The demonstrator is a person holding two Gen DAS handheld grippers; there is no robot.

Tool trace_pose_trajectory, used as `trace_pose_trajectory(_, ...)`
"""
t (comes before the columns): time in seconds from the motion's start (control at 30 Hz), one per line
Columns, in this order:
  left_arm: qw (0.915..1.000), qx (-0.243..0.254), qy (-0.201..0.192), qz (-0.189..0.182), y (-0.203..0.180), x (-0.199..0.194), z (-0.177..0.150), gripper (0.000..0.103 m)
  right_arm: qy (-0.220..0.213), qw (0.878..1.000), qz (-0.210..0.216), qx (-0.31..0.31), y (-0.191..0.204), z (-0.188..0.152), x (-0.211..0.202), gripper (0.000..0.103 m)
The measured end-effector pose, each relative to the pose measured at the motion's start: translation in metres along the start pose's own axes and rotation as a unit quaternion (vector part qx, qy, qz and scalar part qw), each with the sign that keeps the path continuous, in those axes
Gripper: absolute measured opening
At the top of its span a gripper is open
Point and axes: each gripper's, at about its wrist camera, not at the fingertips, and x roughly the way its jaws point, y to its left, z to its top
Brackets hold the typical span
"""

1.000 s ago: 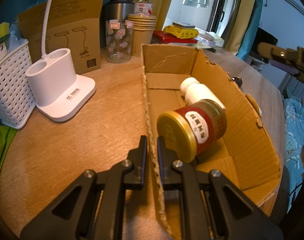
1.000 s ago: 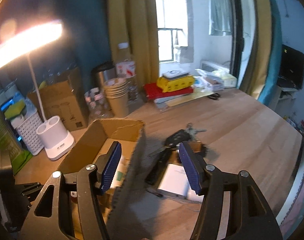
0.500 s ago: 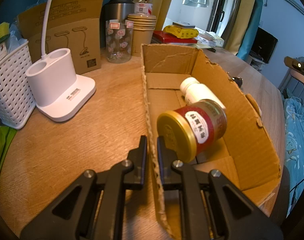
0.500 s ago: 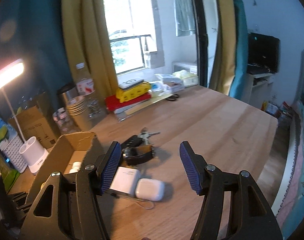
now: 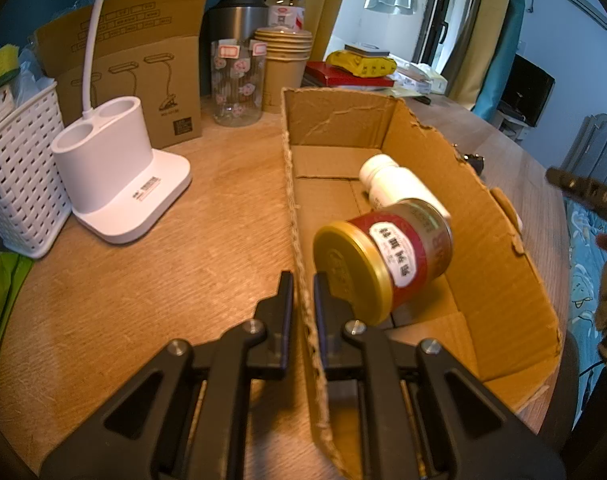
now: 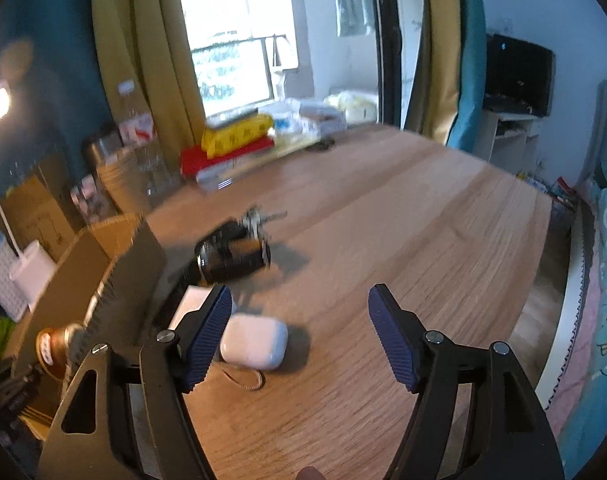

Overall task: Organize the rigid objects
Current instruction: 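Move the right tool back and grasp the white earbud case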

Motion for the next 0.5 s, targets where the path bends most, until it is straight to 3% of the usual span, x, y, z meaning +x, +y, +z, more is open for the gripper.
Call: trace_pose_trajectory(0.5, 1.0000, 0.000, 0.000, 0.000, 0.000, 0.000, 0.000, 0.010, 0.048, 0.998, 0.012, -0.031, 0.017, -0.015, 0.032, 0.074)
